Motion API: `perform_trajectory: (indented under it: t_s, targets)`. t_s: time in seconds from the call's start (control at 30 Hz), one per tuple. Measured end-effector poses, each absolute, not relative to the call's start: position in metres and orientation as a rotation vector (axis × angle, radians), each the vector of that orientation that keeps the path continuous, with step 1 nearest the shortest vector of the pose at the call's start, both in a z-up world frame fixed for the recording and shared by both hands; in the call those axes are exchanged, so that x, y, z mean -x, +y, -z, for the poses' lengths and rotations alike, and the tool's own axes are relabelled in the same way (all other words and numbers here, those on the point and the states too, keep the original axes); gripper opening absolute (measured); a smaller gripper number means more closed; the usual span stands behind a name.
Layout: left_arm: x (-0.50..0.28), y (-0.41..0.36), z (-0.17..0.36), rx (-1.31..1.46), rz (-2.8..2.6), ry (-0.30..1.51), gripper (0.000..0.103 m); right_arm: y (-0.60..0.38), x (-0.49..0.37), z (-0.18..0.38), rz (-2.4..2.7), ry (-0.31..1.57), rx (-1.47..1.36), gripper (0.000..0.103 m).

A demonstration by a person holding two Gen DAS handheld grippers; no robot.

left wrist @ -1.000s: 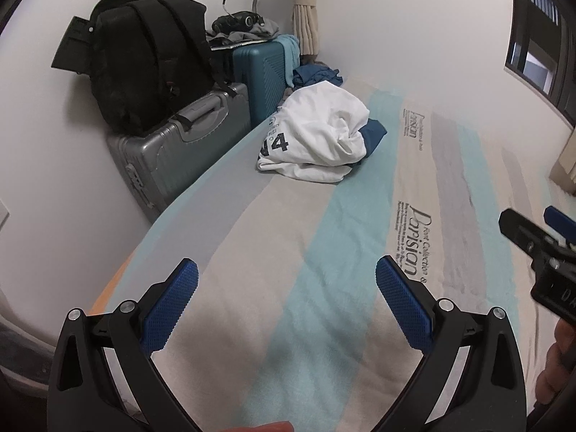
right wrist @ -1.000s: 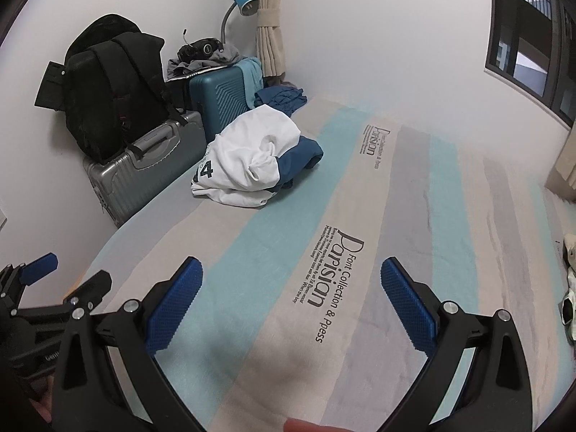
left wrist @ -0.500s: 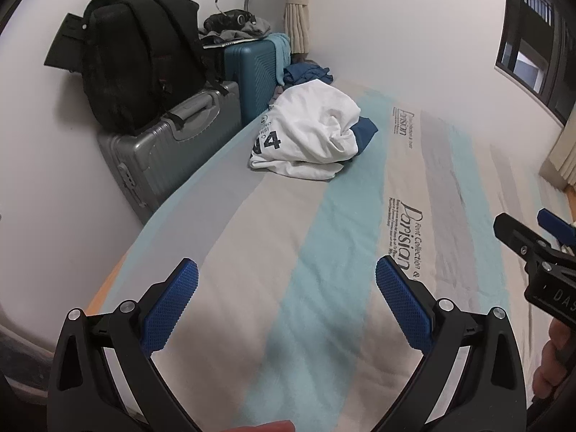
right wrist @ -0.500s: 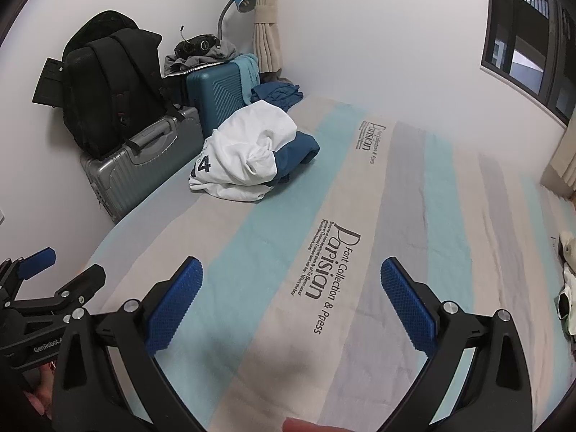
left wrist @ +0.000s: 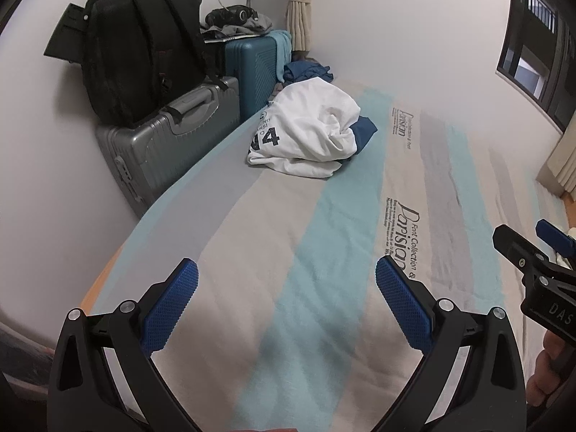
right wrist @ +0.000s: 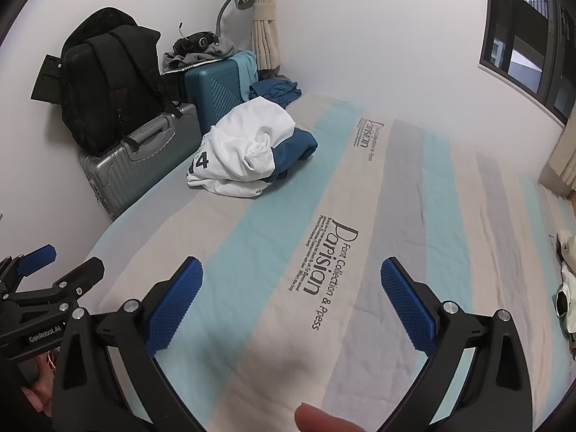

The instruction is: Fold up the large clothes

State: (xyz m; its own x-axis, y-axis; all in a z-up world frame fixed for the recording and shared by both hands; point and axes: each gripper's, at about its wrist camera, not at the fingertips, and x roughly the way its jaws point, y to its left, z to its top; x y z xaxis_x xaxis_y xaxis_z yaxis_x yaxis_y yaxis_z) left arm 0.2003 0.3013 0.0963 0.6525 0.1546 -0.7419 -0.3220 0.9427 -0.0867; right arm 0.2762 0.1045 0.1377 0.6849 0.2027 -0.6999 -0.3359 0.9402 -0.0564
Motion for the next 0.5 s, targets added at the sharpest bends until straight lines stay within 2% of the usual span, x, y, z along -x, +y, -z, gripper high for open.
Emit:
perform_trajectory:
  t_s: [0.5]
  targets:
    - [-0.198,0.2989,-0.0985,0.217,-0.277,0.8,0.097,0.1028,-0.2758,-0.1371,-0.3,0.76,0.187,0.095]
